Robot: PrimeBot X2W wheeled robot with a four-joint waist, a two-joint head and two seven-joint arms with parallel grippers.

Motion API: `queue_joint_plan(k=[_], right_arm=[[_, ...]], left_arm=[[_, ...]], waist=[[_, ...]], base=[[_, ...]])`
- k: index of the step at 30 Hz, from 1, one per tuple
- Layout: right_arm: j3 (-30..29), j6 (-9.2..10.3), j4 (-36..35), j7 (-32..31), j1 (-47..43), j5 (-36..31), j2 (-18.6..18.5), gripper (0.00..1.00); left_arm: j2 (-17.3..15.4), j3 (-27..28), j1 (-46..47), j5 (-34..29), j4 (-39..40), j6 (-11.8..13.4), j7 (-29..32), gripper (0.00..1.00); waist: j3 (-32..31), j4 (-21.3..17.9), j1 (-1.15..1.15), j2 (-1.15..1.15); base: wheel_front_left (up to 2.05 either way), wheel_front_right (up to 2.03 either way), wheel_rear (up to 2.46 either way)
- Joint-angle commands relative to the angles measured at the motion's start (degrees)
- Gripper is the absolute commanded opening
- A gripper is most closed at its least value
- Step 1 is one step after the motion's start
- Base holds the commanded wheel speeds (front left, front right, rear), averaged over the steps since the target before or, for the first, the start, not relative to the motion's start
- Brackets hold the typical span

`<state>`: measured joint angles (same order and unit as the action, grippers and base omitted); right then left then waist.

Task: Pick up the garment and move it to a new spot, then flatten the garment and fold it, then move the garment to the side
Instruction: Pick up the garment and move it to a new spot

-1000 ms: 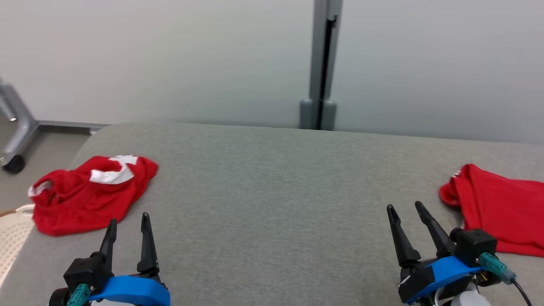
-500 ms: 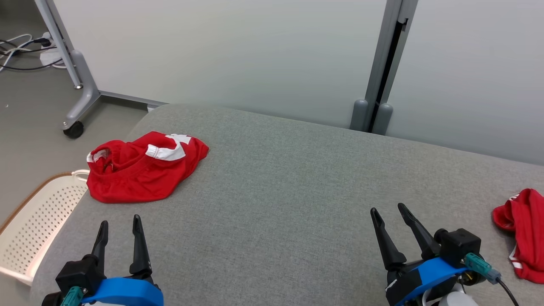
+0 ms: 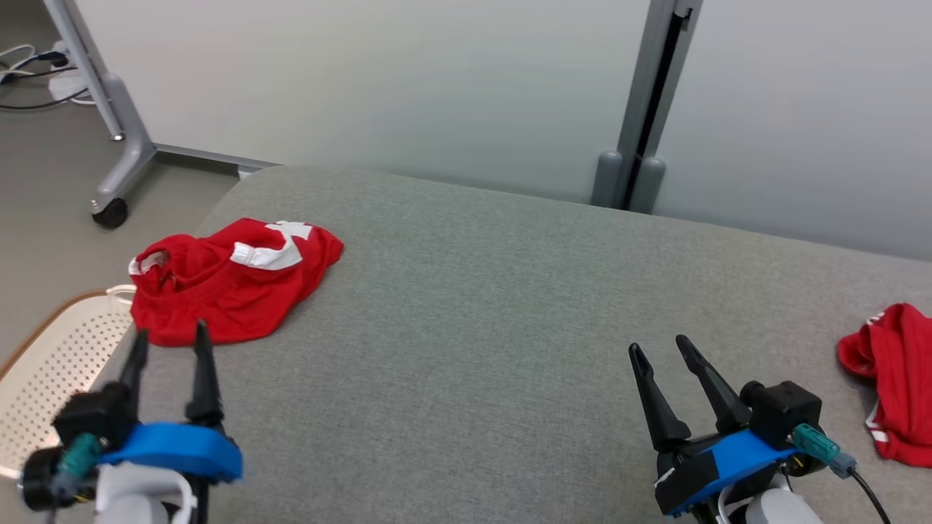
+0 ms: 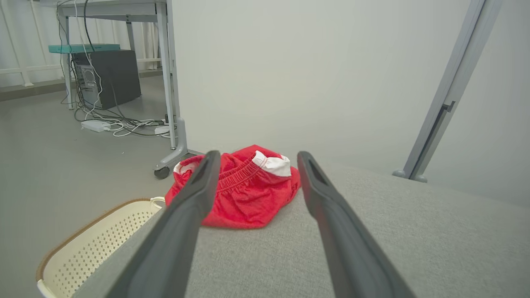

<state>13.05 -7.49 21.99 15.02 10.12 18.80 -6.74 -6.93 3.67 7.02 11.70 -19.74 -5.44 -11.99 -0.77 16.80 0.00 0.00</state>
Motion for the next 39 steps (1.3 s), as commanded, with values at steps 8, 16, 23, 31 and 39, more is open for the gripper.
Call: queue_joint_plan(k=[8,16,23,31,39], right_arm=[[-0.57,-0.01,-2.87,0.18,1.23,0.0,1.24,1.0],[-0.34,-0.01,-3.24,0.17,3.36,-0.23,1.07,1.0],[1.09,-0.01,-3.58,0.18,6.63,-0.54,0.1,1.0],[3.34,-0.01,-3.84,0.18,10.34,-0.01,-0.25,1.0],[4.2,-0.01,-3.52,0.18,11.71,0.33,0.15,1.0]], left_arm=[[-5.09,2.87,7.81,2.15,4.29,0.62,8.76,1.0],[-11.4,6.1,16.67,8.32,-1.37,-0.77,19.03,1.0],[-16.1,5.97,23.46,12.95,-12.13,-1.7,25.96,1.0],[-20.57,5.26,28.81,14.02,-25.54,-1.6,29.93,1.0],[-22.7,5.17,30.91,13.44,-35.7,0.12,28.25,0.0]], waist=[[2.29,-4.81,0.0,0.0],[7.15,-10.51,0.0,0.0],[12.71,-15.69,0.0,0.0],[18.01,-20.77,0.0,0.0],[19.39,-23.08,0.0,0.0]], base=[[0.0,0.0,0.0],[0.0,0.0,0.0],[0.0,0.0,0.0],[0.0,0.0,0.0],[0.0,0.0,0.0]])
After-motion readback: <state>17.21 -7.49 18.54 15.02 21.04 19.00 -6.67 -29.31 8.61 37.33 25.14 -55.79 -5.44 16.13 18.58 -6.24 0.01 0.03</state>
